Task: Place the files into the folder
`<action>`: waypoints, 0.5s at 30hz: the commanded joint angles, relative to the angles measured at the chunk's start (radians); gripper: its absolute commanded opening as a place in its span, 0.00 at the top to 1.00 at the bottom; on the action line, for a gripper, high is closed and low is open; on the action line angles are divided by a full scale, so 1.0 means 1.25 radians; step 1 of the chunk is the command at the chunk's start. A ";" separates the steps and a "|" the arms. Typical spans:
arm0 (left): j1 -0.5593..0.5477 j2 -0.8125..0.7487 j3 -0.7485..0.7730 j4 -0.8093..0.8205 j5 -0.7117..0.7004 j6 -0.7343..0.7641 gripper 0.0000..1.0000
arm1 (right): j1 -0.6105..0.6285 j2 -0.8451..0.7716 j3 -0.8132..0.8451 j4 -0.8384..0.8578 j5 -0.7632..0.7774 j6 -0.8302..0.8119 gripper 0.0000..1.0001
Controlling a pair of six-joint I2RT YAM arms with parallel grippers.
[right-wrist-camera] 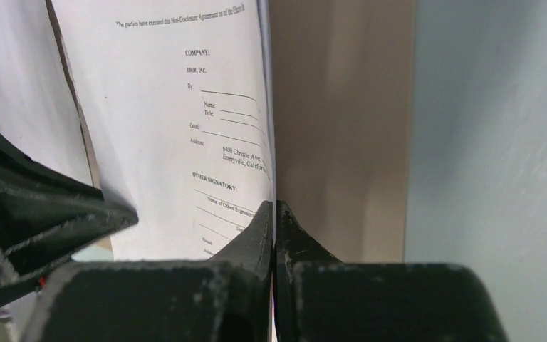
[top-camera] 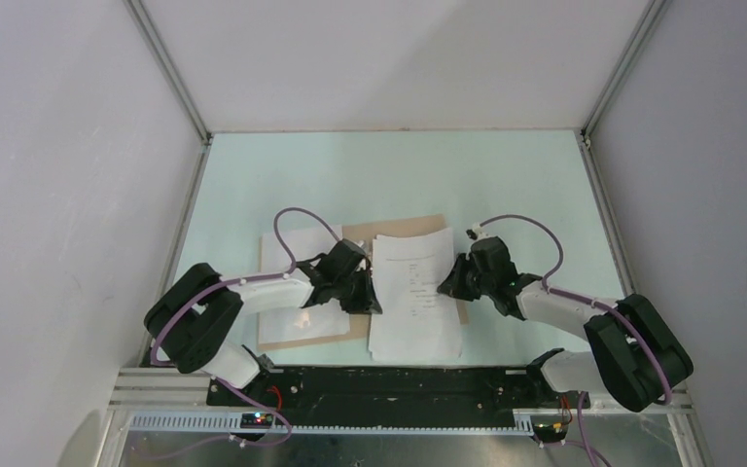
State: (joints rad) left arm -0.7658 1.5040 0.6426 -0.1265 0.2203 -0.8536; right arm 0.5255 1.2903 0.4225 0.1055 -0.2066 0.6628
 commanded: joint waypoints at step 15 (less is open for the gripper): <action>0.089 -0.127 0.134 -0.306 -0.222 0.082 0.59 | 0.009 0.147 0.230 -0.065 0.140 -0.226 1.00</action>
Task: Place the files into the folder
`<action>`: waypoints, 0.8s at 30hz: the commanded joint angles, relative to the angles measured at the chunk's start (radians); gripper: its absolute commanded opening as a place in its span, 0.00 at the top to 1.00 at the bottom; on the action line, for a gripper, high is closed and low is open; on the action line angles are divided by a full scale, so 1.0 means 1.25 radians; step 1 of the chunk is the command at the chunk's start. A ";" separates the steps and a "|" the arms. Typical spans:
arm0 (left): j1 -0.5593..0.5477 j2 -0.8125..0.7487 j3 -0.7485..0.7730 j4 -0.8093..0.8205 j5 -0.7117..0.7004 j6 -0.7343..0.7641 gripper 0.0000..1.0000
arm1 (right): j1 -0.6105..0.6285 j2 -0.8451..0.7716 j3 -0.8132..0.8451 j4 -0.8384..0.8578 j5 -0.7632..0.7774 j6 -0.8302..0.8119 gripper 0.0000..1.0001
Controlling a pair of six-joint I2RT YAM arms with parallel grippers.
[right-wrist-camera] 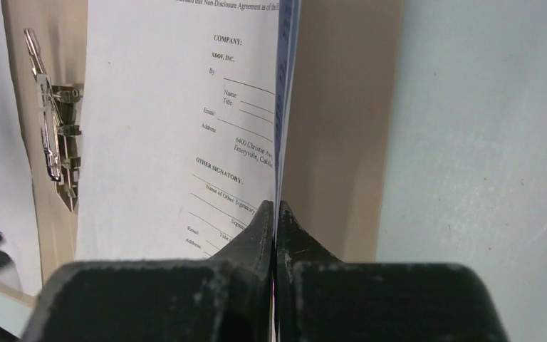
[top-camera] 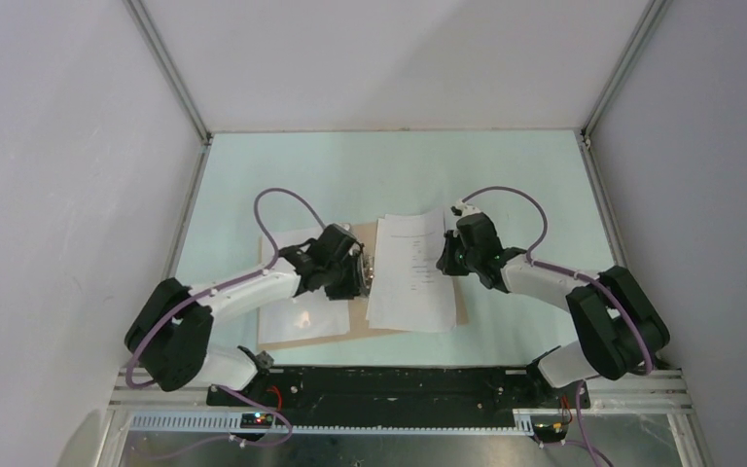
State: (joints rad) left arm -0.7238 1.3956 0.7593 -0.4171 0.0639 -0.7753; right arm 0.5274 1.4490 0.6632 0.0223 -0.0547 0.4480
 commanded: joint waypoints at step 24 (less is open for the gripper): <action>0.136 0.288 0.282 -0.081 -0.119 0.016 0.93 | 0.033 0.106 0.128 0.012 -0.071 -0.169 1.00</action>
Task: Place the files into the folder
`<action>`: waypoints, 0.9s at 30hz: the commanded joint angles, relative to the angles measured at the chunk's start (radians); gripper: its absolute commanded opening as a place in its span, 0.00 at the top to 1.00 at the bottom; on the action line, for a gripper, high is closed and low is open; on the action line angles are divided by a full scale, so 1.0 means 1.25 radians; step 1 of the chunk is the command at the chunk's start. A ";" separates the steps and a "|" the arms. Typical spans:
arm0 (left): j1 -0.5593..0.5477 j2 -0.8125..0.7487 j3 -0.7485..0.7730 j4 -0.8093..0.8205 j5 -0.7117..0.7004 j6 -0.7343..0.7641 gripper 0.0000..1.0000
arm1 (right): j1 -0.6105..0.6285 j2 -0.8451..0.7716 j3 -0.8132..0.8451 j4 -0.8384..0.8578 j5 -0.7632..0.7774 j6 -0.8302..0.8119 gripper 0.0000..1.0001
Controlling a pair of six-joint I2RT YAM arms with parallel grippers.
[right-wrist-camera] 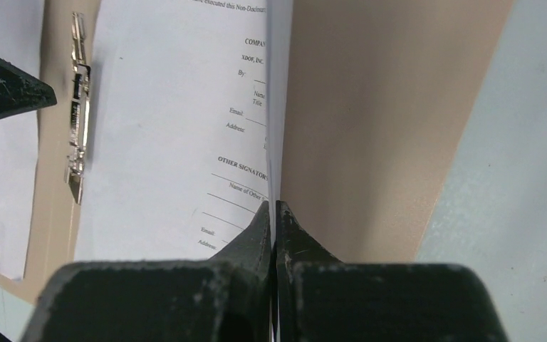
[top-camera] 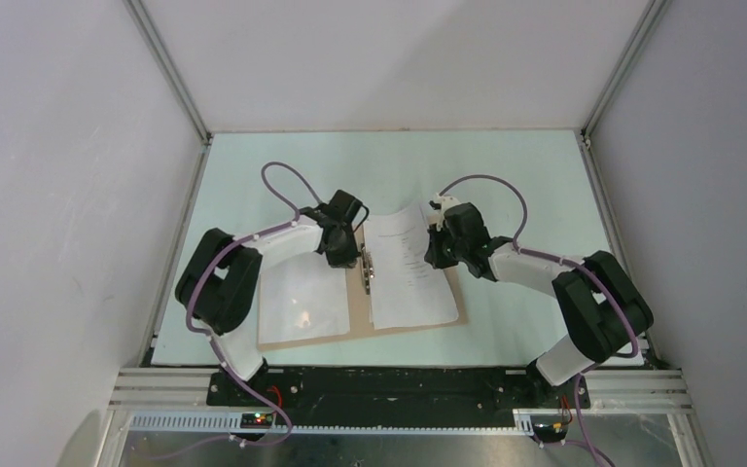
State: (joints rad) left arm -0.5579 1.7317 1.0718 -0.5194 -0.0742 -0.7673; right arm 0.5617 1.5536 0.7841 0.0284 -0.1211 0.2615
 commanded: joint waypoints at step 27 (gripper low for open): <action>0.003 0.075 0.073 0.001 0.022 0.026 1.00 | -0.021 -0.007 0.051 -0.123 -0.048 -0.052 1.00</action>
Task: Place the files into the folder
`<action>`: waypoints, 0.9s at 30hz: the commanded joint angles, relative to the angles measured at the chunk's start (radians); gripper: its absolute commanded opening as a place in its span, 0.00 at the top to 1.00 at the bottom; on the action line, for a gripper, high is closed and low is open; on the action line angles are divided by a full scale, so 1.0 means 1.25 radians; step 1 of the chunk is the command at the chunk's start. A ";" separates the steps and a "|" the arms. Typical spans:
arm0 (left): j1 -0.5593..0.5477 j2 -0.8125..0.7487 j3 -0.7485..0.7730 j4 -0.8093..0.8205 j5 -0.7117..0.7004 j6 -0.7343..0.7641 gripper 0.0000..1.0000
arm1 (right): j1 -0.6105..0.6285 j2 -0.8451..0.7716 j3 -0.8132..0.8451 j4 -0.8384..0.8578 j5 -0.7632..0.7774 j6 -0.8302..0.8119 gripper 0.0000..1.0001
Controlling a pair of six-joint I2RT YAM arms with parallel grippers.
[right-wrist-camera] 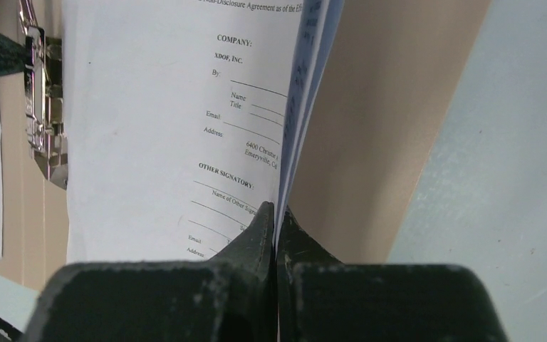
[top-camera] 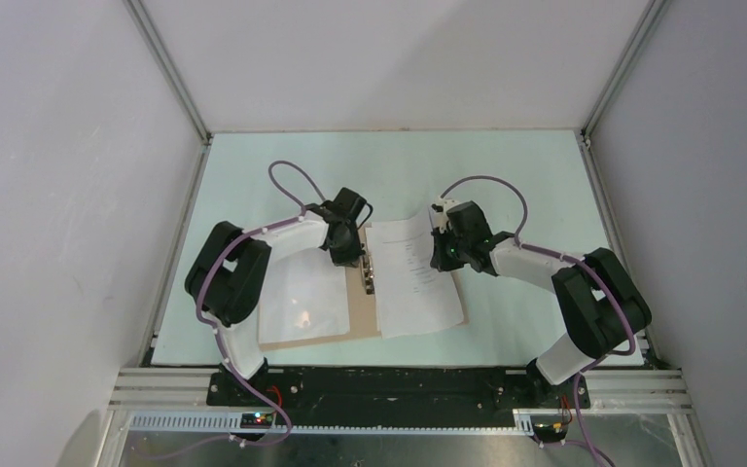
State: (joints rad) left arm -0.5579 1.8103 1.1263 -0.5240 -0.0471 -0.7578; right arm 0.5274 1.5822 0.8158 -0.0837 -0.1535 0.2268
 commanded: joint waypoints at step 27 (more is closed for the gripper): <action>0.000 0.013 0.033 0.006 0.010 0.008 1.00 | -0.071 -0.070 0.014 -0.105 0.066 0.116 0.15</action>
State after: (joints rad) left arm -0.5579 1.8191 1.1374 -0.5255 -0.0414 -0.7513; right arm 0.4839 1.5364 0.8158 -0.1696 -0.1307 0.3092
